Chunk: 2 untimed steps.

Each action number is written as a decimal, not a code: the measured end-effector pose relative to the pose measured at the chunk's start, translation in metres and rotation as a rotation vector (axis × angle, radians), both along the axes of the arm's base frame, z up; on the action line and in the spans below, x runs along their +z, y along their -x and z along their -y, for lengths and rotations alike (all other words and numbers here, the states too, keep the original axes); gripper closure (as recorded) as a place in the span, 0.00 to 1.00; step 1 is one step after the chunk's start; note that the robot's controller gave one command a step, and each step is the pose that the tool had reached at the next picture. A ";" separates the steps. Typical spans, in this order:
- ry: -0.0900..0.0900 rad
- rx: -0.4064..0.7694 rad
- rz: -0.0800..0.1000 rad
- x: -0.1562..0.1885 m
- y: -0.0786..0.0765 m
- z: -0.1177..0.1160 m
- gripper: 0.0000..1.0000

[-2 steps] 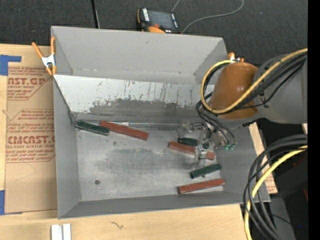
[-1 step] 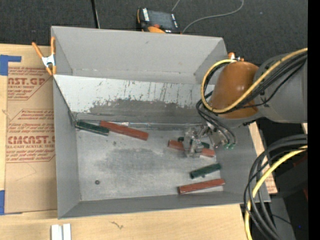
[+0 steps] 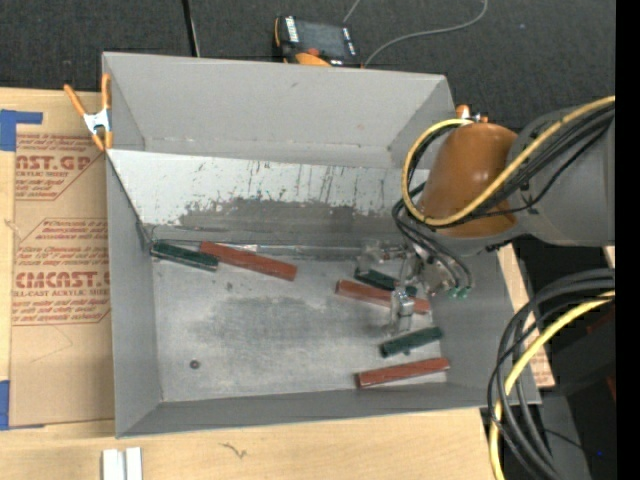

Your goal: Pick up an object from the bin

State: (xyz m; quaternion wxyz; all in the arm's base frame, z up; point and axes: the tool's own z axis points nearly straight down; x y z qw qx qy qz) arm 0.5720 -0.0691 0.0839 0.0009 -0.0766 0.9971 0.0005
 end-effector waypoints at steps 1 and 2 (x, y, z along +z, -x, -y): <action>0.000 0.000 0.000 0.001 0.000 0.000 1.00; 0.003 -0.018 0.008 0.136 0.018 0.040 1.00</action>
Offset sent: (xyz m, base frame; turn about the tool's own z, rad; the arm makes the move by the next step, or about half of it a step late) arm 0.0000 0.0000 0.0000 0.0000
